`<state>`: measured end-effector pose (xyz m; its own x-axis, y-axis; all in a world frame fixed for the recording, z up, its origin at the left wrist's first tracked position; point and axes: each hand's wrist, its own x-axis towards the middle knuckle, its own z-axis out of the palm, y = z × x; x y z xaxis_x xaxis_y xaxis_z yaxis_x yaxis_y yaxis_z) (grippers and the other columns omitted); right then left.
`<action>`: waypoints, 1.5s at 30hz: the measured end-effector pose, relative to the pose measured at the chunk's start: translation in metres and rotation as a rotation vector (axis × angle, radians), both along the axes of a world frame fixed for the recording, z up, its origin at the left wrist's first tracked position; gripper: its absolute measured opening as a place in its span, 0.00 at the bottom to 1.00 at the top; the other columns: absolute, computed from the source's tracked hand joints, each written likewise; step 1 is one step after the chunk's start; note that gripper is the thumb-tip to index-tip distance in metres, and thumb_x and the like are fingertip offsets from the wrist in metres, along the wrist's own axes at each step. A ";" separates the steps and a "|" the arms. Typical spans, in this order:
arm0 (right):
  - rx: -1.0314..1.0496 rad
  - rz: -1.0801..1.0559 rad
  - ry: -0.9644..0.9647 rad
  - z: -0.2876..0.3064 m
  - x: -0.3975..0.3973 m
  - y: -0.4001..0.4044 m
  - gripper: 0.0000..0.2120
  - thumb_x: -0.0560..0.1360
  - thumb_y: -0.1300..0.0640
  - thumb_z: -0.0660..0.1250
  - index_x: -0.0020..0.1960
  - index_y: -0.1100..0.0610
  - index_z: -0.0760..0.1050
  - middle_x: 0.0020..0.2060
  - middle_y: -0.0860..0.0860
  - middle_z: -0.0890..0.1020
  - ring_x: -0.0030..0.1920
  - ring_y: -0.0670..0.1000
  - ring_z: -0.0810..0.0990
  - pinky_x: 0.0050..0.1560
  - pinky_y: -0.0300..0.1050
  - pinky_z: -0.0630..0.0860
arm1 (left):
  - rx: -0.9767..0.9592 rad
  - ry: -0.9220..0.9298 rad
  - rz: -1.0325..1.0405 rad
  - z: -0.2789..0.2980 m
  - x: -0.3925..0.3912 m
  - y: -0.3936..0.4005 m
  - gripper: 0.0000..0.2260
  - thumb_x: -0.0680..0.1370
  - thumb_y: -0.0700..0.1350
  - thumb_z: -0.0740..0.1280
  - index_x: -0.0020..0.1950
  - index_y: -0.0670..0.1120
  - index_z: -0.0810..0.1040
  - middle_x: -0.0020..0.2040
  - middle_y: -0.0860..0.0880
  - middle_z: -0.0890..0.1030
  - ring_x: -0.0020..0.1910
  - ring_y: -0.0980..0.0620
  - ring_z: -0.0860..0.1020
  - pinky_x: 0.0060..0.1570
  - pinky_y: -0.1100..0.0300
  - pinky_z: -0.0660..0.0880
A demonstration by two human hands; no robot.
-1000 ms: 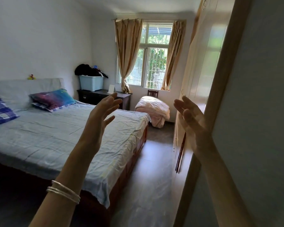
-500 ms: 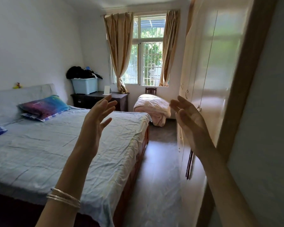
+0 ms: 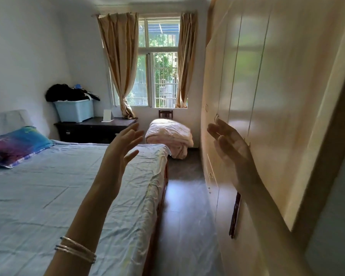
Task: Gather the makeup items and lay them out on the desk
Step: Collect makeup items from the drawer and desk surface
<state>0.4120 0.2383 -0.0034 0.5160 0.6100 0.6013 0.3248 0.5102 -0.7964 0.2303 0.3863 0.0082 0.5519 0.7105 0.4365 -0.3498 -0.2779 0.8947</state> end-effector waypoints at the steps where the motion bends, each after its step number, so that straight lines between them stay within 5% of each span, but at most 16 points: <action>1: 0.000 -0.007 0.000 -0.001 0.006 0.009 0.49 0.56 0.30 0.73 0.70 0.54 0.66 0.61 0.44 0.78 0.64 0.42 0.75 0.63 0.35 0.71 | -0.001 0.004 0.000 -0.002 0.007 0.010 0.30 0.70 0.58 0.62 0.71 0.50 0.67 0.65 0.49 0.75 0.64 0.52 0.73 0.65 0.50 0.67; 22: 0.020 0.038 0.032 -0.001 0.253 0.197 0.43 0.53 0.29 0.73 0.62 0.47 0.70 0.59 0.44 0.79 0.63 0.42 0.76 0.54 0.29 0.72 | -0.026 -0.045 0.028 0.003 0.249 0.196 0.28 0.69 0.55 0.60 0.67 0.49 0.71 0.63 0.49 0.77 0.63 0.53 0.74 0.66 0.51 0.67; 45: 0.030 -0.080 0.056 0.007 0.456 0.432 0.48 0.54 0.33 0.76 0.67 0.55 0.68 0.61 0.51 0.78 0.61 0.45 0.77 0.55 0.32 0.74 | -0.006 -0.075 -0.134 0.007 0.487 0.459 0.26 0.70 0.55 0.61 0.67 0.50 0.71 0.60 0.53 0.79 0.61 0.55 0.76 0.58 0.57 0.71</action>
